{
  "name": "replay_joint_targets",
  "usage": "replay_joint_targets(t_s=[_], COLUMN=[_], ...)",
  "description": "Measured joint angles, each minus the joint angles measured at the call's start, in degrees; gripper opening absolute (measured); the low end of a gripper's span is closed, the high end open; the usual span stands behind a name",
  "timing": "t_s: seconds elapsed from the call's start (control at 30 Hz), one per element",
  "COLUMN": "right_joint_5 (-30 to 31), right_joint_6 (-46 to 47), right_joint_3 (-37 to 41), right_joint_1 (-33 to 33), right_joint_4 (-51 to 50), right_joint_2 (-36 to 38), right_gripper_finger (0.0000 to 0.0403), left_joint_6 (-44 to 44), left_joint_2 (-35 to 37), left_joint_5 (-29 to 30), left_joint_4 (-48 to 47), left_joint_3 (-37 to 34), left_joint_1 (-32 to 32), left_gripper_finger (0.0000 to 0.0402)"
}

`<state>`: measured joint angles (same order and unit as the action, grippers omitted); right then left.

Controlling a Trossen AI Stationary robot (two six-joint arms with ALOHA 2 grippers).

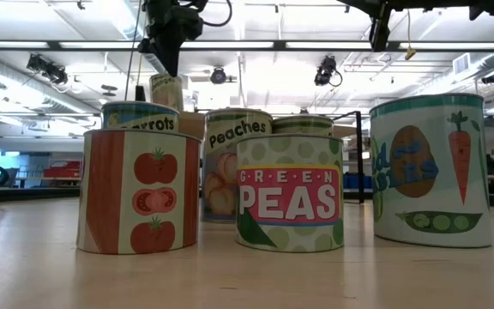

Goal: Pick and place cans onto a shelf
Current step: Put the canned oranges on the shelf

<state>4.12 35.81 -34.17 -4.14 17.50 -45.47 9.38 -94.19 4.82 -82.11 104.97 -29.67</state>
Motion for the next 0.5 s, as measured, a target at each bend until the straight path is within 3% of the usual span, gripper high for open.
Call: replay_joint_targets(t_s=[0.2, 0.5], right_joint_5=[0.00, 0.02], right_joint_6=[0.02, 0.04], right_joint_3=[0.00, 0.00], right_joint_1=[0.00, 0.00], right_joint_4=[0.07, 0.87], right_joint_2=[0.00, -0.02], right_gripper_finger=[0.0062, 0.0062], left_joint_6=[-1.41, -4.43], left_joint_2=[-0.45, -0.83], left_joint_5=[0.22, 0.21], left_joint_4=[-0.04, 1.95], left_joint_3=[0.02, 0.04], left_joint_1=[0.18, 1.79], left_gripper_finger=[0.0056, 0.0170])
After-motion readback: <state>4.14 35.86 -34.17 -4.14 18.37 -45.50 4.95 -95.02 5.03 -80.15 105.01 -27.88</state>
